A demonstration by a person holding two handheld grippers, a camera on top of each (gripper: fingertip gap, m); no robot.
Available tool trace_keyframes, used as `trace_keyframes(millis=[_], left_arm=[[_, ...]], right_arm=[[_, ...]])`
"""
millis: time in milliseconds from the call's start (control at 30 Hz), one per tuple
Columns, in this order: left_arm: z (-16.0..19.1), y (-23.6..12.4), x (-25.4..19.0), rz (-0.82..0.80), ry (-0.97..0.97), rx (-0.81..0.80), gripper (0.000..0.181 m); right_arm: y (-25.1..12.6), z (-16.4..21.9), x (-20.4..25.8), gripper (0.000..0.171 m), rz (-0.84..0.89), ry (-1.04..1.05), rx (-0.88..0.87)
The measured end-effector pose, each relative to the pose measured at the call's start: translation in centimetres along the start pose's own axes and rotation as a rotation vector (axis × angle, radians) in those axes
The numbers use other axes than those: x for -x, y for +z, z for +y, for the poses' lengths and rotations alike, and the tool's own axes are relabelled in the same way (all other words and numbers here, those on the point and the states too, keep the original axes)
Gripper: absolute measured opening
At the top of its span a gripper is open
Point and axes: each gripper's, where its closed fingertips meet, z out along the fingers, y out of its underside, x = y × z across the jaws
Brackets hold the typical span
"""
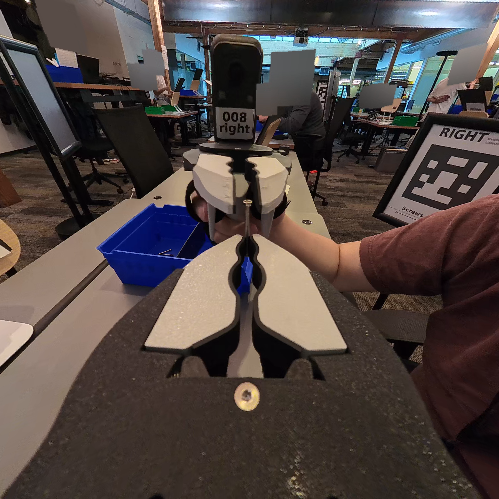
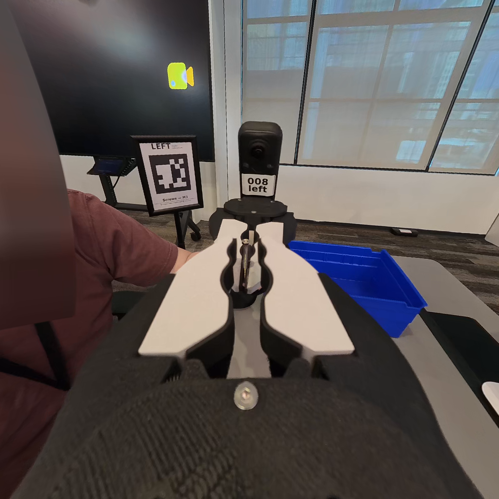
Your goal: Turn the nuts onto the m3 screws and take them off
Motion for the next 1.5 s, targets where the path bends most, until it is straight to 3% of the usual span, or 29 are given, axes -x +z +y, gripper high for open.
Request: trace_keyframes(millis=[333, 467, 833, 1133, 1300, 1500], left_arm=[[0.1, 0.0, -0.1, 0.008, -0.003, 0.003, 0.002], [0.0, 0.2, -1.2, 0.08, -0.014, -0.003, 0.002], [-0.1, 0.1, -7.2, 0.577, -0.227, -0.025, 0.002], [-0.3, -0.7, -10.0, 0.921, -0.429, -0.057, 0.002], [-0.3, -0.9, -10.3, 0.985, -0.471, -0.06, 0.002], [-0.4, -0.5, -9.5, 0.88, -0.409, -0.068, 0.002]], right_arm=[[-0.2, 0.0, 0.1, 0.006, -0.021, 0.005, -0.004], [-0.3, -0.1, 1.0, 0.006, -0.129, 0.051, -0.037], [-0.6, -0.4, 5.9, 0.006, -0.56, 0.123, -0.196], [-0.4, -0.4, 8.3, 0.006, -0.695, 0.096, -0.24], [-0.5, -0.3, 8.7, 0.006, -0.737, 0.107, -0.256], [-0.4, -0.6, 8.0, 0.006, -0.654, 0.085, -0.246]])
